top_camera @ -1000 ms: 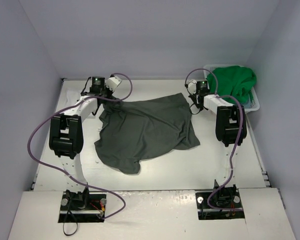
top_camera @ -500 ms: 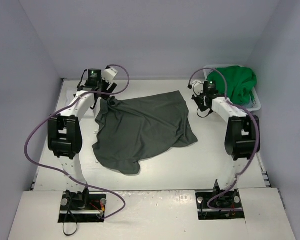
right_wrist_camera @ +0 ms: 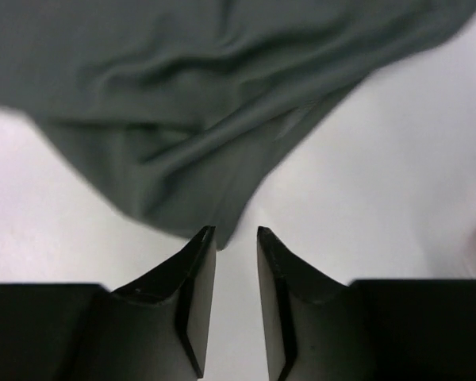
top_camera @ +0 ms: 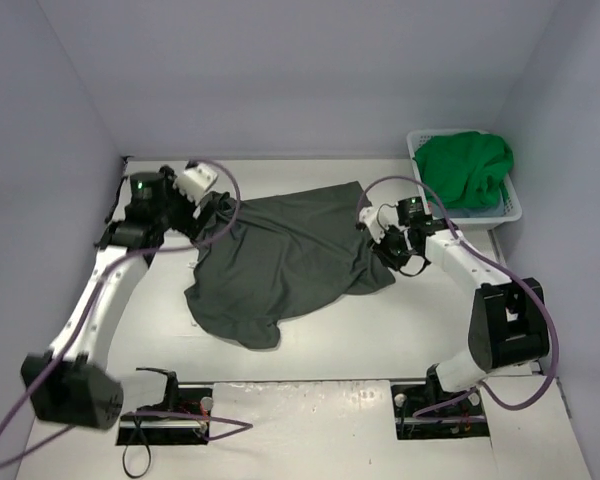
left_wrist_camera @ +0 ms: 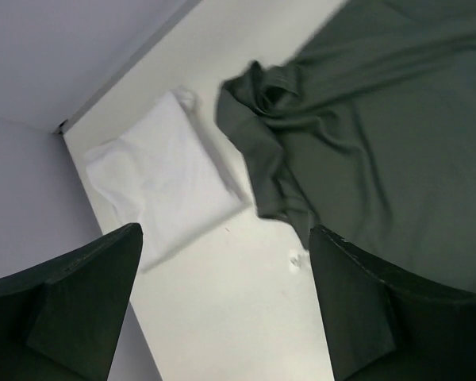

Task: Fold and stack the t-shirts
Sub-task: Flatten out the tshirt

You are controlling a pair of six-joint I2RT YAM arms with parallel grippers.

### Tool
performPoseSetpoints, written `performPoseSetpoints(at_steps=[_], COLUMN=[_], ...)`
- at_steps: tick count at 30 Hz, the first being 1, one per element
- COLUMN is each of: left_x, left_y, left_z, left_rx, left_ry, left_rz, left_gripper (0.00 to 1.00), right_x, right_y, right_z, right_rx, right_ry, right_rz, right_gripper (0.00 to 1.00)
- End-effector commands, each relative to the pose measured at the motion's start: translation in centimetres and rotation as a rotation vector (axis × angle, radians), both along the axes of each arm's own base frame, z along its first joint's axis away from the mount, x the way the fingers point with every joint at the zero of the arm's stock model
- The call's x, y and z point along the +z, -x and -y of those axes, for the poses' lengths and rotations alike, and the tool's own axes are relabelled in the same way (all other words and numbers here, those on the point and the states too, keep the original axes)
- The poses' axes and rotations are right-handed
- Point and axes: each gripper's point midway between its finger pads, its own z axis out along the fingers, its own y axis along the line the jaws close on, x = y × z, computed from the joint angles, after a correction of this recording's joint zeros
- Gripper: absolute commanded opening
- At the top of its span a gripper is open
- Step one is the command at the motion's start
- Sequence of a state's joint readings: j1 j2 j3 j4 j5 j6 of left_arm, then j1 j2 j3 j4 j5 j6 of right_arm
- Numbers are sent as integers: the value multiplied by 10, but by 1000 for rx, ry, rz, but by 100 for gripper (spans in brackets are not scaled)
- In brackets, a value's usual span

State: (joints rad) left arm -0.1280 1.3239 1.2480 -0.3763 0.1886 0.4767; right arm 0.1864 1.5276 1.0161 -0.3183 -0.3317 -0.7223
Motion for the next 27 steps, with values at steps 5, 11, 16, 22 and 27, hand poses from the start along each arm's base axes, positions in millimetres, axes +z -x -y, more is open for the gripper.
performPoseSetpoints(at_steps=[5, 11, 16, 22, 27], left_x=[-42, -85, -96, -107, -110], left_y=[114, 158, 165, 167, 167], left_z=[22, 14, 17, 27, 29], left_rx=[-243, -278, -288, -320, -326], left_ry=[-11, -53, -31, 12, 22], left_rz=[-75, -172, -202, -251, -259], left_gripper=[80, 80, 80, 80, 80], right_x=[-11, -10, -27, -55, -70], right_y=[57, 72, 75, 72, 68], right_z=[-2, -8, -15, -14, -17], right_rx=[273, 336, 363, 370, 372], right_ry=[134, 158, 153, 179, 176], right_rz=[-9, 13, -45, -127, -175], right_gripper=[34, 47, 47, 47, 45])
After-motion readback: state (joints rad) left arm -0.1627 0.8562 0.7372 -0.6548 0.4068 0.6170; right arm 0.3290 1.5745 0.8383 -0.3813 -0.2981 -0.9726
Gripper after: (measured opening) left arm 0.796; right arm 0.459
